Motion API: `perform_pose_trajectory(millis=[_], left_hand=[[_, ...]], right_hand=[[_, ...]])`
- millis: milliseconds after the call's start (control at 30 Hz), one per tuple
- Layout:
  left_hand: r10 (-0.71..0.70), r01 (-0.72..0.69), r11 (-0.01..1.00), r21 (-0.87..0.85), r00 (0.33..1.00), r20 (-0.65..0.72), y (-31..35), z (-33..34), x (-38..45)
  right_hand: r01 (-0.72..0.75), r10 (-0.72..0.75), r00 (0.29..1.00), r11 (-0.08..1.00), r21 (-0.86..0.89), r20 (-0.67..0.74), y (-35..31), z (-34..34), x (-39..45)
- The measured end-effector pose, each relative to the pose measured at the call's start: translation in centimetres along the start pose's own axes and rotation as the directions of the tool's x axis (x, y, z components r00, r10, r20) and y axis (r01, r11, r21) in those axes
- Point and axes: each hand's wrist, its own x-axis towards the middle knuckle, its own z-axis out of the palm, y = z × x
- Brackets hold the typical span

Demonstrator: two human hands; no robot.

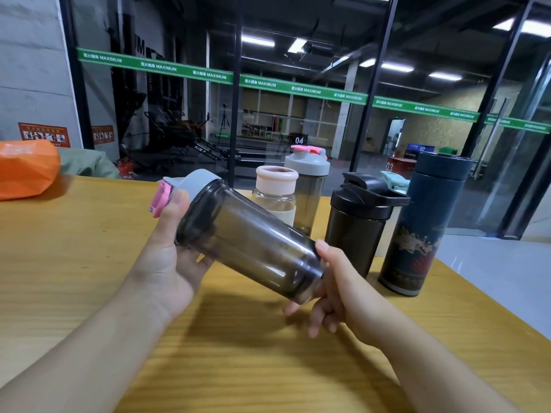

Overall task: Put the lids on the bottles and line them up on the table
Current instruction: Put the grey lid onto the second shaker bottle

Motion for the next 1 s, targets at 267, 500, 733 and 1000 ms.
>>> perform_pose_trajectory(millis=[267,500,733,1000], left_hand=[[0.053,-0.056,0.997,0.047,0.996,0.072,-0.1,0.1,-0.1],[-0.015,0.018,1.000,0.018,0.987,-0.157,-0.4,-1.4,1.2],[-0.060,0.052,0.998,-0.035,0.967,-0.249,-0.3,-0.7,0.8],[-0.075,0.073,0.997,-0.024,0.983,-0.165,-0.6,0.2,0.0]], right_hand=[[-0.069,0.059,0.995,0.988,0.138,0.079,0.0,-0.2,-0.1],[0.329,-0.334,0.921,0.943,-0.057,-0.201,0.0,-0.1,-0.1],[0.458,-0.510,0.858,0.813,-0.360,-0.060,0.6,0.0,-0.4],[0.415,-0.526,0.837,0.790,-0.451,-0.150,0.6,-0.1,-0.4]])
